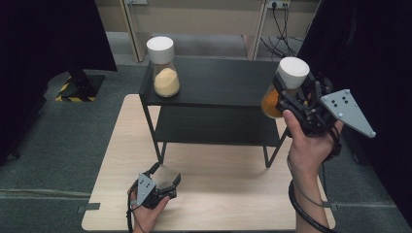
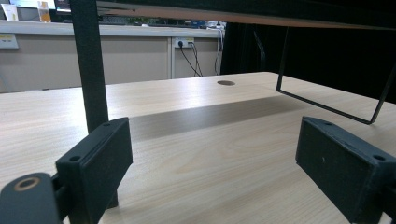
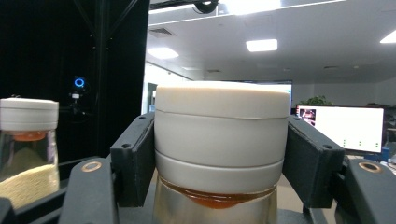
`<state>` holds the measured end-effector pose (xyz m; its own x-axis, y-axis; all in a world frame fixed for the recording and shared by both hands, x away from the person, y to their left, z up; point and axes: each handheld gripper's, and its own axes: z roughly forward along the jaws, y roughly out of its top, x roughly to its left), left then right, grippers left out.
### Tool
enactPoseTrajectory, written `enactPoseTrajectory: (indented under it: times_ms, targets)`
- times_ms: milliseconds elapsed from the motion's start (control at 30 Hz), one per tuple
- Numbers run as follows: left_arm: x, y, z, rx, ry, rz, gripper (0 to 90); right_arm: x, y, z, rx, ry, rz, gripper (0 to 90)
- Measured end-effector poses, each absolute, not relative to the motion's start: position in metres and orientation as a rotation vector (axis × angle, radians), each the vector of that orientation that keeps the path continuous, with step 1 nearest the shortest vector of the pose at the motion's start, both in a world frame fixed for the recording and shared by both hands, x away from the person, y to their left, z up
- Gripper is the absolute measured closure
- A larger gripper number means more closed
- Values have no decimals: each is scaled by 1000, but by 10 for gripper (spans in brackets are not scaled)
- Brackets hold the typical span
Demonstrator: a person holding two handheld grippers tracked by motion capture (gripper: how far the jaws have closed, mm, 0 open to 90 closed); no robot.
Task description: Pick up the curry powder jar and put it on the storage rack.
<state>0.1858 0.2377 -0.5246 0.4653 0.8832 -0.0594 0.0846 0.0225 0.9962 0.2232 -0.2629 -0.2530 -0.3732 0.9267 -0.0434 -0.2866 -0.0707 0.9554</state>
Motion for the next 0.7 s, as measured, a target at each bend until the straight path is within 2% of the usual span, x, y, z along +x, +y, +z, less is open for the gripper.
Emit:
enactPoseTrajectory:
  times_ms: [700]
  targets:
    - [186,238,-524,1430,912,778,104,259,-254,-240,840,1236,1539,337]
